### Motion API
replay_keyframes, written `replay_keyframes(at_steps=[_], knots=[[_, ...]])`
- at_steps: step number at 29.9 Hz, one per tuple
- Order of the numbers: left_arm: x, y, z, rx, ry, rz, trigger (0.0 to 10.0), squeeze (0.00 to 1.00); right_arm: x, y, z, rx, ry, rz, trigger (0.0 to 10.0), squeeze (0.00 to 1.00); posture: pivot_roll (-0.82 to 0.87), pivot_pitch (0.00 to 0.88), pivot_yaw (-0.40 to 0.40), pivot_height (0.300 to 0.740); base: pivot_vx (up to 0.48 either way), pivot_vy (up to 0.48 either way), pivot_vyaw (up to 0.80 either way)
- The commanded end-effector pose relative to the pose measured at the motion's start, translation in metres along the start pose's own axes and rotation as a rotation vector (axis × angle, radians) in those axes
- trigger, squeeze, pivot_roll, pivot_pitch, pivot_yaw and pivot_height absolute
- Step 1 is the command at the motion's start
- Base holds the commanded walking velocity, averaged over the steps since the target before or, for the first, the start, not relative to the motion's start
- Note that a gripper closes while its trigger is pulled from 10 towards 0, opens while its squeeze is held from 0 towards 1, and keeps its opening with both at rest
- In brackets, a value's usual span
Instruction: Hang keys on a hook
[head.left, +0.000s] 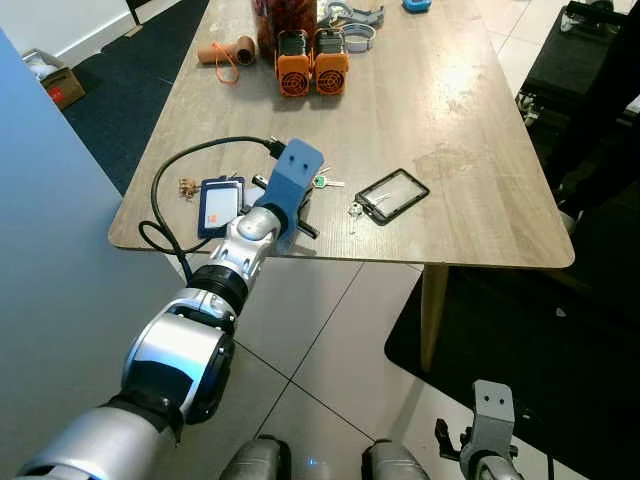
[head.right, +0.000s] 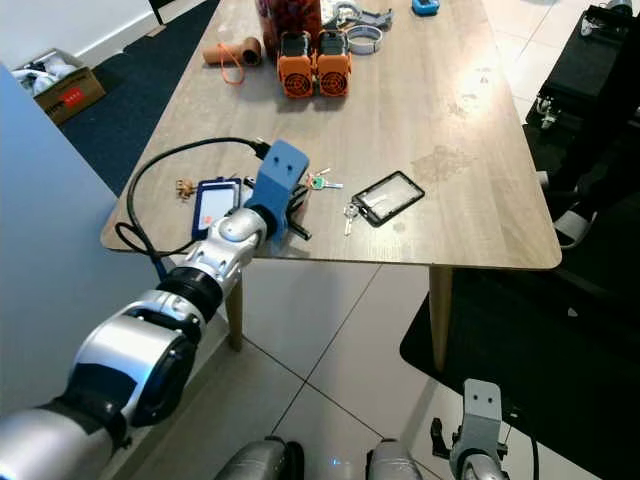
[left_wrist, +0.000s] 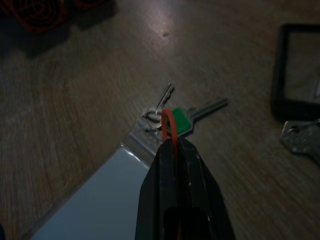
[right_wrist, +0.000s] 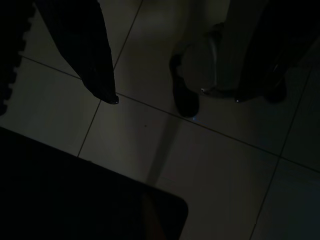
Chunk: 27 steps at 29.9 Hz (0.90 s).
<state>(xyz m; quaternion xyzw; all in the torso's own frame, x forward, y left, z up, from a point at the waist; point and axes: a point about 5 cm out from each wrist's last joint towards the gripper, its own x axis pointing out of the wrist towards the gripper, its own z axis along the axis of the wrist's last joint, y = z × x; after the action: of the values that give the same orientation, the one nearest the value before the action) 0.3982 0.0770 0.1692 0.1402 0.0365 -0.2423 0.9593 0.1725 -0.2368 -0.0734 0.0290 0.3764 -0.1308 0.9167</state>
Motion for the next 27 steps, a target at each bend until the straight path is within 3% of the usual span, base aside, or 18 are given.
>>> replay_keyframes(at_steps=[1, 14, 19, 25, 26, 27], knots=[[-0.002, 0.009, 0.004, -0.038, -0.029, 0.001, 0.0, 0.00, -0.002, -0.003, -0.007, 0.009, 0.026, -0.009, 10.0, 0.00, 0.04, 0.184, 0.060, 0.740, 0.000, 0.000, 0.00], [-0.014, 0.036, 0.039, -0.312, -0.287, -0.123, 0.0, 0.00, 0.002, -0.005, 0.004, 0.010, 0.007, -0.014, 10.0, 0.00, 0.03, 0.140, 0.032, 0.740, 0.000, 0.000, 0.00], [-0.018, 0.044, 0.048, -0.370, -0.356, -0.142, 0.0, 0.00, 0.003, -0.005, 0.007, 0.008, 0.002, -0.013, 10.0, 0.00, 0.04, 0.126, 0.027, 0.740, 0.000, 0.000, 0.00], [-0.033, 0.051, 0.055, -0.381, -0.480, -0.331, 0.0, 0.00, 0.004, -0.005, 0.011, 0.009, -0.006, -0.011, 10.0, 0.00, 0.04, 0.115, 0.024, 0.740, 0.000, 0.000, 0.00], [-0.042, 0.050, 0.053, -0.366, -0.513, -0.452, 0.0, 0.00, 0.004, -0.004, 0.011, 0.009, -0.006, -0.011, 10.0, 0.00, 0.04, 0.111, 0.023, 0.740, 0.000, 0.000, 0.00], [-0.047, 0.050, 0.051, -0.356, -0.522, -0.507, 0.0, 0.00, 0.004, -0.004, 0.011, 0.009, -0.006, -0.011, 10.0, 0.00, 0.04, 0.110, 0.024, 0.740, 0.000, 0.000, 0.00]])
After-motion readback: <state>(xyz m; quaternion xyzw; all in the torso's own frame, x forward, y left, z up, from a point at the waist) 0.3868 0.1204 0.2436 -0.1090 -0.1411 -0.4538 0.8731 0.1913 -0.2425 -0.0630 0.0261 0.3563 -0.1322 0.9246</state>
